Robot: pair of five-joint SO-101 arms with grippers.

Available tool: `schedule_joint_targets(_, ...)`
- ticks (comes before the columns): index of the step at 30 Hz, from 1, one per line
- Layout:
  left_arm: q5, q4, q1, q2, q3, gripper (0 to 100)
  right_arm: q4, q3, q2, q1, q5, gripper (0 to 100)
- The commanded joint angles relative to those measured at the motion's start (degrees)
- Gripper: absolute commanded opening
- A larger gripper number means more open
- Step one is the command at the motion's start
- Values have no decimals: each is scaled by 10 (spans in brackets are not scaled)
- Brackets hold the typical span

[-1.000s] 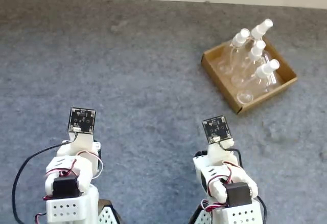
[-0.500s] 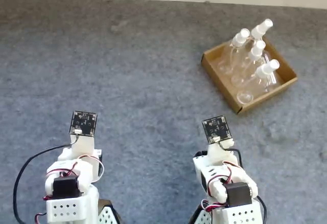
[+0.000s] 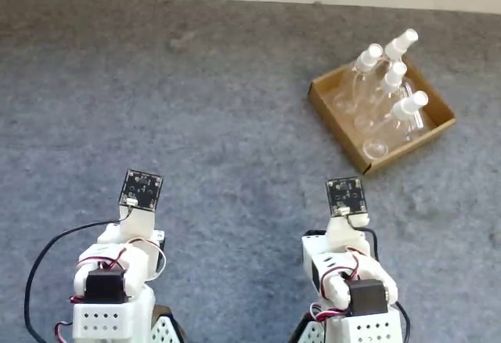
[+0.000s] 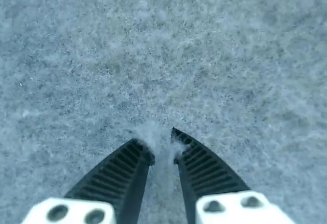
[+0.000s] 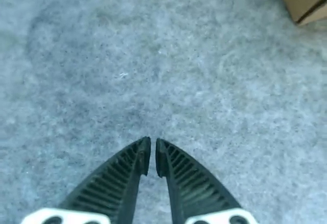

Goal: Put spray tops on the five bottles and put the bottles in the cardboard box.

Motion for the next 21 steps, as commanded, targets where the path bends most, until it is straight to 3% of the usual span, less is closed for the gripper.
schedule_joint_targets(1, -3, 3, 11, -4, 12, 6, -2, 66, -3, 8, -6, 5)
schedule_joint_targets(8, -2, 3, 11, -4, 12, 6, -1, 65, -3, 17, -67, 5)
schedule_joint_targets(15, -2, 3, 11, -4, 12, 6, -1, 66, -3, 94, -69, 5)
schedule_joint_targets(21, -2, 3, 11, -4, 12, 6, -1, 66, -3, 95, -67, 5)
